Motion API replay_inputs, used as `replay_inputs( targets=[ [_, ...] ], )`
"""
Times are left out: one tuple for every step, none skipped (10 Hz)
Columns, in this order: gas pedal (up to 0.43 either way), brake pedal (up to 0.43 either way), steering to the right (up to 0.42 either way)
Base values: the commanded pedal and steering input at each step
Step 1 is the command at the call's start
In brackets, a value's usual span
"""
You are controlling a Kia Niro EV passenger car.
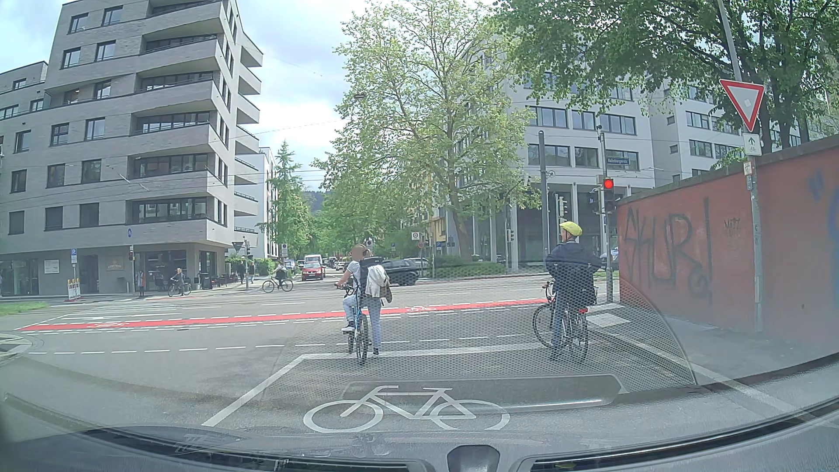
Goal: Follow the waypoints while adhering to traffic rules and regulations
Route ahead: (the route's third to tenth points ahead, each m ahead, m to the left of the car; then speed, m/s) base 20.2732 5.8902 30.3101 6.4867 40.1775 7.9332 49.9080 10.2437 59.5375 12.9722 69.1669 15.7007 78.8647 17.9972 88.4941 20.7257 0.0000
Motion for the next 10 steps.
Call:
replay_inputs(
  targets=[
    [0.0,0.262,-0.016],
    [0.0,0.262,-0.015],
    [0.0,0.262,-0.015],
    [0.0,0.262,-0.016],
    [0.0,0.262,-0.016],
    [0.0,0.262,-0.015],
    [0.0,0.262,-0.015],
    [0.0,0.262,-0.016],
    [0.0,0.262,-0.015],
    [0.0,0.262,-0.015]
  ],
)
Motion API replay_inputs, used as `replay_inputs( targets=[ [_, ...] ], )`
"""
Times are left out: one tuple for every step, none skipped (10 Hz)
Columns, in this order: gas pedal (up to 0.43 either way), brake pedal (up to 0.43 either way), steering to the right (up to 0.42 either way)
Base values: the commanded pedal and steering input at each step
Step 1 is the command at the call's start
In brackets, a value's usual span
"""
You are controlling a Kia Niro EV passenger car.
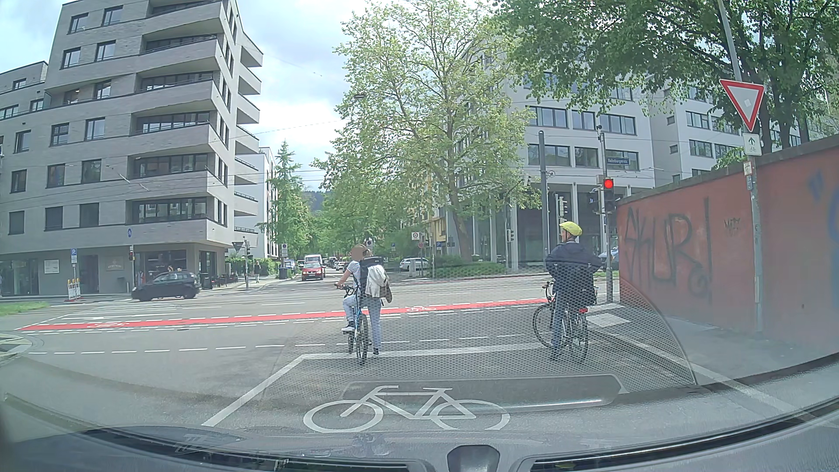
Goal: Follow the waypoints while adhering to traffic rules and regulations
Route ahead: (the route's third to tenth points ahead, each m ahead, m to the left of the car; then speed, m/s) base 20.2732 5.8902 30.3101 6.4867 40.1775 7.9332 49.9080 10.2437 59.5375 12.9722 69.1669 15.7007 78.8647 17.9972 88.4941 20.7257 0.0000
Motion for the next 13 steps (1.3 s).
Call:
replay_inputs(
  targets=[
    [0.0,0.262,-0.016],
    [0.0,0.262,-0.015],
    [0.0,0.262,-0.017],
    [0.0,0.262,-0.02],
    [0.0,0.262,-0.02],
    [0.0,0.262,-0.019],
    [0.0,0.262,-0.019],
    [0.0,0.262,-0.019],
    [0.0,0.262,-0.018],
    [0.0,0.262,-0.016],
    [0.0,0.262,-0.016],
    [0.0,0.262,-0.016],
    [0.0,0.262,-0.016]
  ],
)
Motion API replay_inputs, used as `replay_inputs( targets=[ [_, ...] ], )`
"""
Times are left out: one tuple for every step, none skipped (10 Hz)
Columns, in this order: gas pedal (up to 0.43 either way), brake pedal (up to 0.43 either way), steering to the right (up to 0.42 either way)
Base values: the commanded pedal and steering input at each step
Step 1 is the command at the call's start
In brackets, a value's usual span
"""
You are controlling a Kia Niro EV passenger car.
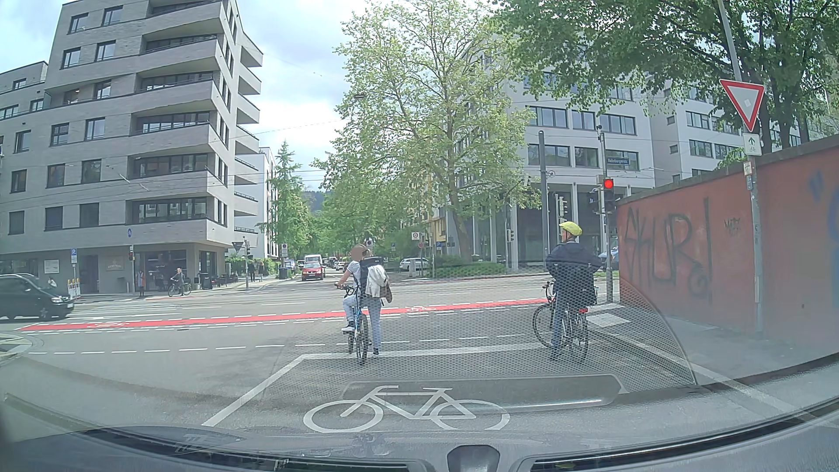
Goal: Follow the waypoints while adhering to traffic rules and regulations
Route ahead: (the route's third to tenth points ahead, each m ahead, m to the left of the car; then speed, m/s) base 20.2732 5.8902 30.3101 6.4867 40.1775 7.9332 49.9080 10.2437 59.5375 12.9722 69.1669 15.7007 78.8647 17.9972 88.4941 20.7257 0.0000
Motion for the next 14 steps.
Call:
replay_inputs(
  targets=[
    [0.0,0.262,-0.016],
    [0.0,0.262,-0.016],
    [0.0,0.262,-0.016],
    [0.0,0.262,-0.016],
    [0.0,0.262,-0.016],
    [0.0,0.262,-0.016],
    [0.0,0.262,-0.016],
    [0.0,0.262,-0.016],
    [0.0,0.262,-0.016],
    [0.0,0.262,-0.016],
    [0.0,0.262,-0.016],
    [0.0,0.262,-0.016],
    [0.0,0.262,-0.016],
    [0.0,0.262,-0.016]
  ],
)
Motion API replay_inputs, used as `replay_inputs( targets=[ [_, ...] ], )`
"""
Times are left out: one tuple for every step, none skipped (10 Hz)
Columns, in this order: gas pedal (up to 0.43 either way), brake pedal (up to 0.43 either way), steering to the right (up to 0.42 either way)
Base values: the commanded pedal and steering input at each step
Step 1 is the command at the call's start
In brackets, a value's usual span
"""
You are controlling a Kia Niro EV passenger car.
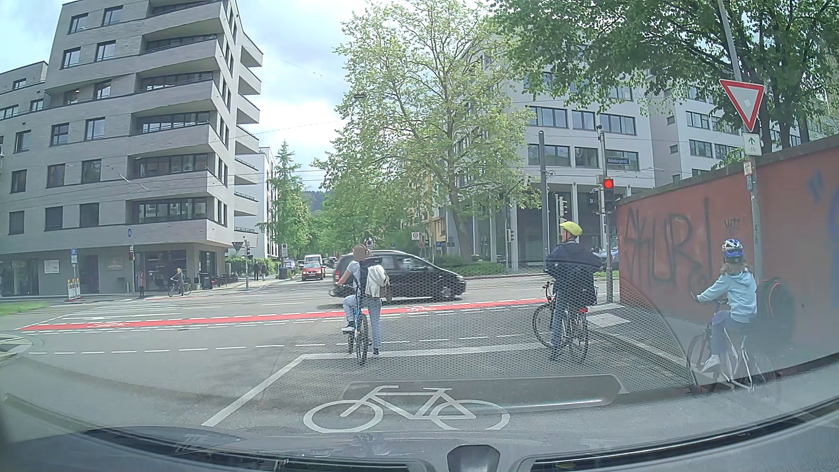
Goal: Follow the waypoints while adhering to traffic rules and regulations
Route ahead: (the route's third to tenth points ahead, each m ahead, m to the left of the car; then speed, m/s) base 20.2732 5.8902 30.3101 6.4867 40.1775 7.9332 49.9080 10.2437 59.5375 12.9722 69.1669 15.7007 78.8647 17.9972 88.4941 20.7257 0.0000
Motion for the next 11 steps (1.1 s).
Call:
replay_inputs(
  targets=[
    [0.0,0.262,-0.016],
    [0.0,0.262,-0.016],
    [0.0,0.262,-0.016],
    [0.0,0.262,-0.016],
    [0.0,0.262,-0.016],
    [0.0,0.262,-0.016],
    [0.0,0.262,-0.016],
    [0.0,0.262,-0.016],
    [0.0,0.262,-0.016],
    [0.0,0.262,-0.016],
    [0.0,0.262,-0.016]
  ],
)
